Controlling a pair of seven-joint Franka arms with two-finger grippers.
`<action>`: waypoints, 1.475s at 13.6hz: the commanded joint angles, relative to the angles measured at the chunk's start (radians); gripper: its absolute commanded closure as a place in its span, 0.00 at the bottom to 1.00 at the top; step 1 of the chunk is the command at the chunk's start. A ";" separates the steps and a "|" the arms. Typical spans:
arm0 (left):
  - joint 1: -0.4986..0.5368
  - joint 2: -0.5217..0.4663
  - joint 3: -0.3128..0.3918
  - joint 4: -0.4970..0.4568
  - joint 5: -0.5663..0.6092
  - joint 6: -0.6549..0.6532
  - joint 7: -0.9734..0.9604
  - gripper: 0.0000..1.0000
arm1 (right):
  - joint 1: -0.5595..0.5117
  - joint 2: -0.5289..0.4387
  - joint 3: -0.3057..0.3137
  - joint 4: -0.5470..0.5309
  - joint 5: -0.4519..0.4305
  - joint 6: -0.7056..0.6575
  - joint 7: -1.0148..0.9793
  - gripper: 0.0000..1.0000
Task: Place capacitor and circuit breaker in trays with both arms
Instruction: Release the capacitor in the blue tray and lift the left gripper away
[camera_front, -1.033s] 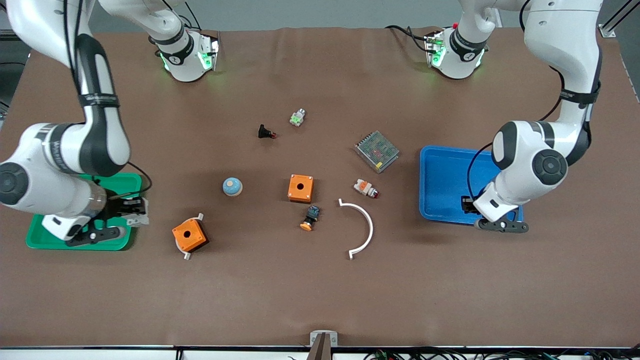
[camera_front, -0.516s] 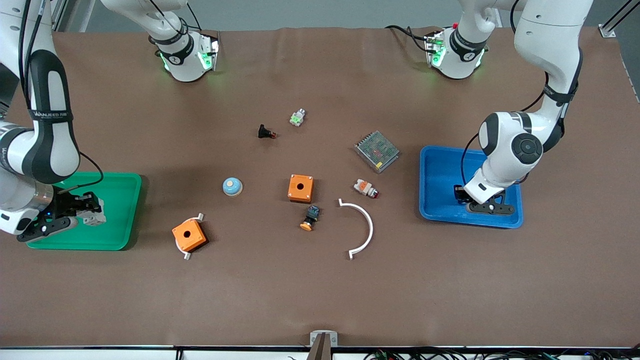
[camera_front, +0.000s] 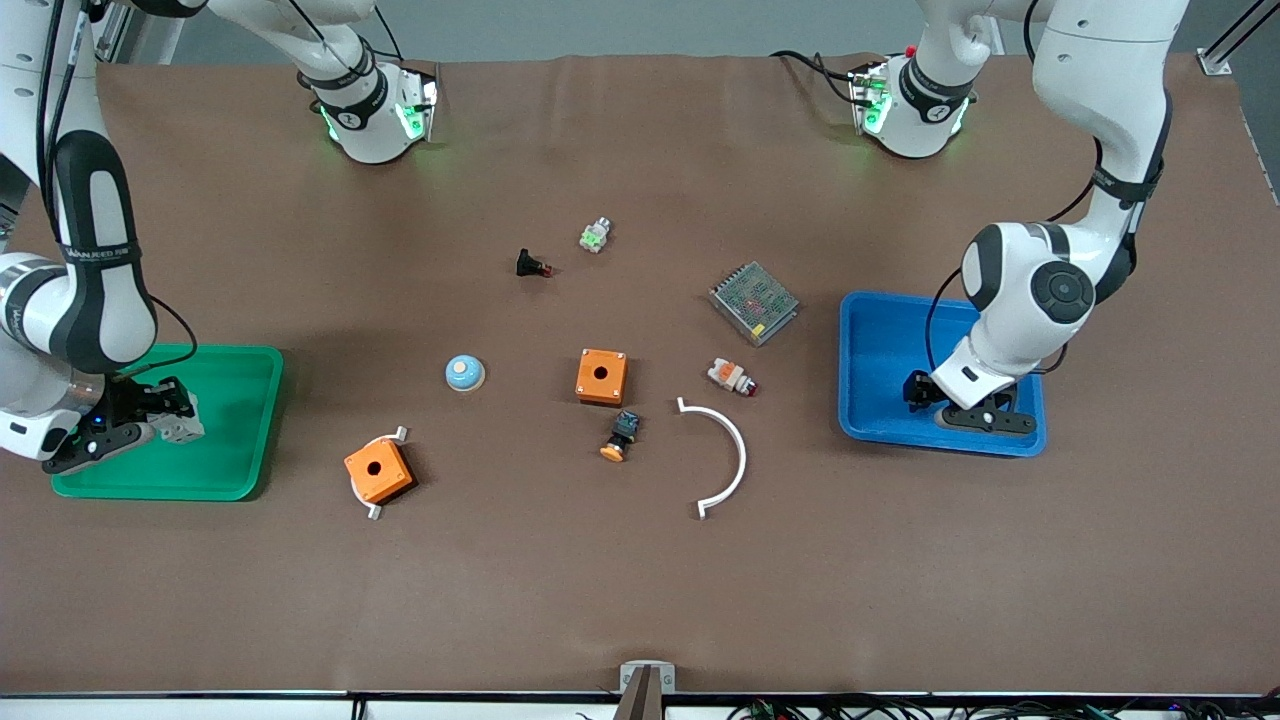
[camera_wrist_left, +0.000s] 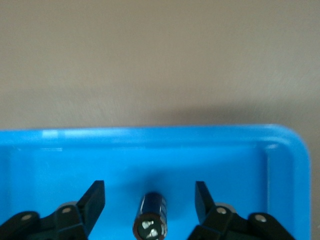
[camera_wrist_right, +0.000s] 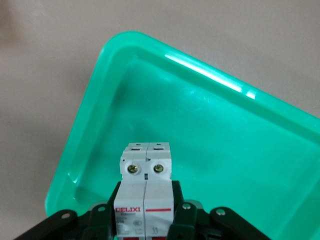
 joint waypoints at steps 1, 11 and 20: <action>0.001 -0.068 -0.005 0.043 -0.017 -0.008 0.006 0.00 | -0.020 -0.004 0.017 -0.037 0.005 0.044 -0.034 0.98; 0.028 -0.148 0.012 0.463 -0.002 -0.550 -0.045 0.00 | -0.014 0.061 0.020 -0.094 0.019 0.169 -0.047 0.97; 0.053 -0.325 0.008 0.620 0.049 -0.933 -0.094 0.00 | 0.009 0.050 0.021 -0.074 0.019 0.138 -0.034 0.00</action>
